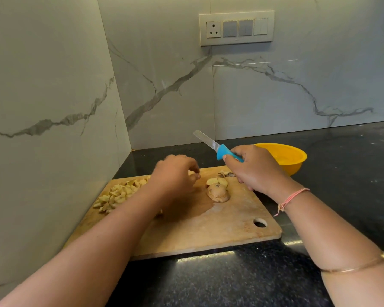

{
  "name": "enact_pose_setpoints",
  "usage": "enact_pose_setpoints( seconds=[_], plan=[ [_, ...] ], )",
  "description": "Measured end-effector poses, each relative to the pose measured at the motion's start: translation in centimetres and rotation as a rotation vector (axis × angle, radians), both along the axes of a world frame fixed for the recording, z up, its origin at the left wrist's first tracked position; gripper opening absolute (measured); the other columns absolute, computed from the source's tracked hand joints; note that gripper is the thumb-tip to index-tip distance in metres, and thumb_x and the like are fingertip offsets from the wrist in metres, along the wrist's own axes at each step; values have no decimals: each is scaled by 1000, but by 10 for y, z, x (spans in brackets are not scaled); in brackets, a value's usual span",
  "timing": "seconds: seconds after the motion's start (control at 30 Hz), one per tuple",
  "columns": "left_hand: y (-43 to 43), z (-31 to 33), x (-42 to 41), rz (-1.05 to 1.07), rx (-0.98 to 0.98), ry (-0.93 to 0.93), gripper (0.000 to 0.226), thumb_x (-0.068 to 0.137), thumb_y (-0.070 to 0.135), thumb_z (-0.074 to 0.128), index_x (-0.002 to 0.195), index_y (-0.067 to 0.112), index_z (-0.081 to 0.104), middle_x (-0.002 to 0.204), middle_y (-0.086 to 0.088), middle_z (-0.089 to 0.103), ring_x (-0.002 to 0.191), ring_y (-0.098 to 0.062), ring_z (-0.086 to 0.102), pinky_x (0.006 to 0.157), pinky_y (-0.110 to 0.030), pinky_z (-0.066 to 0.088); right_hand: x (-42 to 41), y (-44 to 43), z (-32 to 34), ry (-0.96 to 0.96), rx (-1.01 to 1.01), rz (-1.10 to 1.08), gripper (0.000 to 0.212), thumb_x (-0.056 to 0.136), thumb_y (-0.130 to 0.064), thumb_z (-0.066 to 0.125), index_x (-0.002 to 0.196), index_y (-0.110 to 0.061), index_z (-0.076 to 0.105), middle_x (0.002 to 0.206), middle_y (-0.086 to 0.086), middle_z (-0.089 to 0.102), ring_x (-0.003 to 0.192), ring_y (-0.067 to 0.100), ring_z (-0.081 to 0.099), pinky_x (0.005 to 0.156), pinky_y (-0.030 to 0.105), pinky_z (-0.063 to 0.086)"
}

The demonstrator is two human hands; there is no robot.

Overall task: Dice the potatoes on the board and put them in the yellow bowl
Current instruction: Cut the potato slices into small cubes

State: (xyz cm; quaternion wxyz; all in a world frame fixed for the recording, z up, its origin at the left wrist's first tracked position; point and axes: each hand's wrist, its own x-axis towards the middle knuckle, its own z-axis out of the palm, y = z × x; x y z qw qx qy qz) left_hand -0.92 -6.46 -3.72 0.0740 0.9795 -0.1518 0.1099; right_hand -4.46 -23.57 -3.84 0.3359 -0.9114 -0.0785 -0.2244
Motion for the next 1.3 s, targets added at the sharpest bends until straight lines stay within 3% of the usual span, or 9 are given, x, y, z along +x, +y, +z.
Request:
enact_pose_setpoints(
  seconds=[0.17, 0.4, 0.53, 0.7, 0.83, 0.9, 0.97, 1.07, 1.3],
  plan=[
    [-32, -2, 6, -172, -183, 168, 32, 98, 23, 51, 129, 19, 56, 125, 2, 61, 108, -12, 57, 97, -26, 45, 4, -1, -3, -35, -7, -2, 25, 96, -32, 47, 106, -14, 61, 76, 2, 59, 59, 10, 51, 50, 19, 42],
    [-59, 1, 15, -76, -249, 288, 33, 90, 19, 64, 122, 16, 59, 115, -2, 65, 97, -13, 62, 86, -22, 49, 7, -2, -3, -89, 25, -40, 30, 96, -32, 46, 113, -12, 60, 84, 3, 62, 67, 13, 56, 54, 20, 46],
    [-62, 2, 13, -93, -338, 276, 33, 90, 12, 63, 122, 14, 58, 114, -1, 64, 87, -8, 56, 76, -17, 45, 6, -3, -3, -101, 40, -41, 29, 96, -33, 47, 112, -12, 61, 83, 3, 62, 67, 14, 57, 53, 20, 45],
    [-37, 9, 9, -43, -546, 171, 23, 89, 13, 64, 111, 12, 63, 107, -3, 66, 86, -7, 58, 80, -21, 47, 5, -2, -3, -109, 44, -36, 30, 97, -32, 46, 115, -12, 60, 84, 3, 61, 69, 14, 57, 54, 21, 46],
    [-5, 4, 8, 61, -502, 166, 18, 88, 15, 66, 106, 16, 64, 105, -3, 67, 87, -11, 63, 82, -26, 52, 5, 0, -5, -74, 34, -5, 29, 96, -31, 47, 113, -12, 60, 81, 3, 61, 67, 12, 54, 54, 21, 45],
    [7, -2, 5, 92, -474, 193, 26, 89, 15, 65, 114, 19, 64, 109, -1, 65, 94, -14, 62, 83, -27, 53, 5, 1, -6, -60, 28, -1, 28, 96, -31, 47, 112, -12, 60, 80, 3, 60, 65, 11, 53, 52, 20, 44],
    [14, -7, 1, 59, -443, 154, 32, 92, 16, 62, 123, 21, 62, 109, 2, 64, 95, -12, 59, 83, -23, 50, 5, 3, -6, -54, 15, -7, 28, 96, -32, 47, 111, -13, 60, 78, 1, 59, 64, 10, 52, 50, 18, 42],
    [19, -5, -8, -55, -354, 71, 24, 93, 13, 60, 114, 20, 67, 104, 4, 63, 90, -7, 56, 80, -18, 47, 4, 5, -7, -42, 0, 0, 28, 96, -32, 47, 113, -14, 60, 78, -2, 57, 62, 8, 50, 49, 16, 38],
    [23, 3, -14, -95, -217, 280, 35, 89, 6, 60, 118, 26, 59, 112, 5, 60, 103, -11, 58, 85, -21, 53, -2, 10, -7, 26, -37, 23, 27, 97, -32, 47, 112, -14, 61, 68, -7, 51, 54, 6, 45, 47, 14, 33]
  ],
)
